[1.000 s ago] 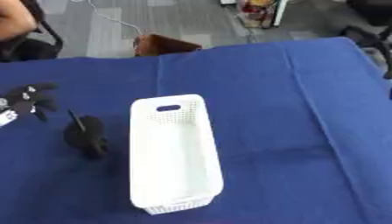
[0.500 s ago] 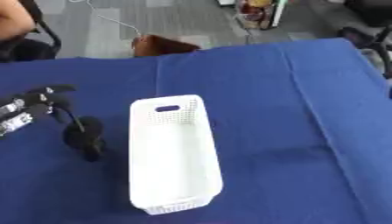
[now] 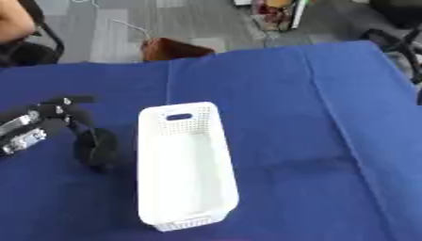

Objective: Pick up objects on the table and place them in the box.

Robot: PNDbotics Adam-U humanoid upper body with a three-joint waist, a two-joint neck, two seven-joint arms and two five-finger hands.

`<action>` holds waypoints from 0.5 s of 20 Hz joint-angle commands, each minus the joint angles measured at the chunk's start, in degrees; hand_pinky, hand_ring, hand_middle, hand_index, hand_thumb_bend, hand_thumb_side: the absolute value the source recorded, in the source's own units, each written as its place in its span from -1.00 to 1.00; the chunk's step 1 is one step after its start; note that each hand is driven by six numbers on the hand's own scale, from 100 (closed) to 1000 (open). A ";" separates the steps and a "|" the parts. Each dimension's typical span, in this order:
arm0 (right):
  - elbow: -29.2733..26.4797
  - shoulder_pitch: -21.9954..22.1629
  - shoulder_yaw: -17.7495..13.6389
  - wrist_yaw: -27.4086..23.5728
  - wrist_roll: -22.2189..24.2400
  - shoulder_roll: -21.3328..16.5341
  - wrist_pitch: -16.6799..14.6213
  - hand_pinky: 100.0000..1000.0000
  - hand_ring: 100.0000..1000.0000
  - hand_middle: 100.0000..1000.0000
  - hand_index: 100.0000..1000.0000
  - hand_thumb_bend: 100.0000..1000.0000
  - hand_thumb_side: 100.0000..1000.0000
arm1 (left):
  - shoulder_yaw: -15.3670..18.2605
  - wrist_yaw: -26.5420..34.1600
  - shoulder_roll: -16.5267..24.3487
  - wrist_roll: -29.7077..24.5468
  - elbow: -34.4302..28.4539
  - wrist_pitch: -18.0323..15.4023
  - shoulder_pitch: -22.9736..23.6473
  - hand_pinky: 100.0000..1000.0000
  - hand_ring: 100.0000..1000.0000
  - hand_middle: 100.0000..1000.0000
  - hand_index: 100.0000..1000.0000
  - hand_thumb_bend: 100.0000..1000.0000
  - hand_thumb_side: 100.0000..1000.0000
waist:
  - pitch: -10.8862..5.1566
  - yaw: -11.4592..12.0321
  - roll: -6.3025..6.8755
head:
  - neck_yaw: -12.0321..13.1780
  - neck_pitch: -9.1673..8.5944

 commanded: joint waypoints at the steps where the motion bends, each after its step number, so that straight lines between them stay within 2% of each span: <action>1: -1.10 -0.31 -0.60 -0.17 11.14 -1.28 -11.11 -0.32 0.26 0.36 0.62 1.00 -0.02 | 0.42 -0.66 1.12 -6.61 -0.62 -6.79 -0.20 0.20 0.41 1.00 0.73 -1.00 0.91 | -0.80 -0.04 -0.03 | -0.83 -0.48; 10: -0.93 -0.55 -0.73 -0.37 11.14 -1.38 -11.55 -0.32 0.26 0.36 0.62 1.00 -0.02 | 0.95 -4.36 0.96 -4.94 2.95 -7.66 -0.08 0.22 0.42 1.00 0.73 -1.00 0.97 | -0.45 0.03 -0.48 | -0.83 -0.79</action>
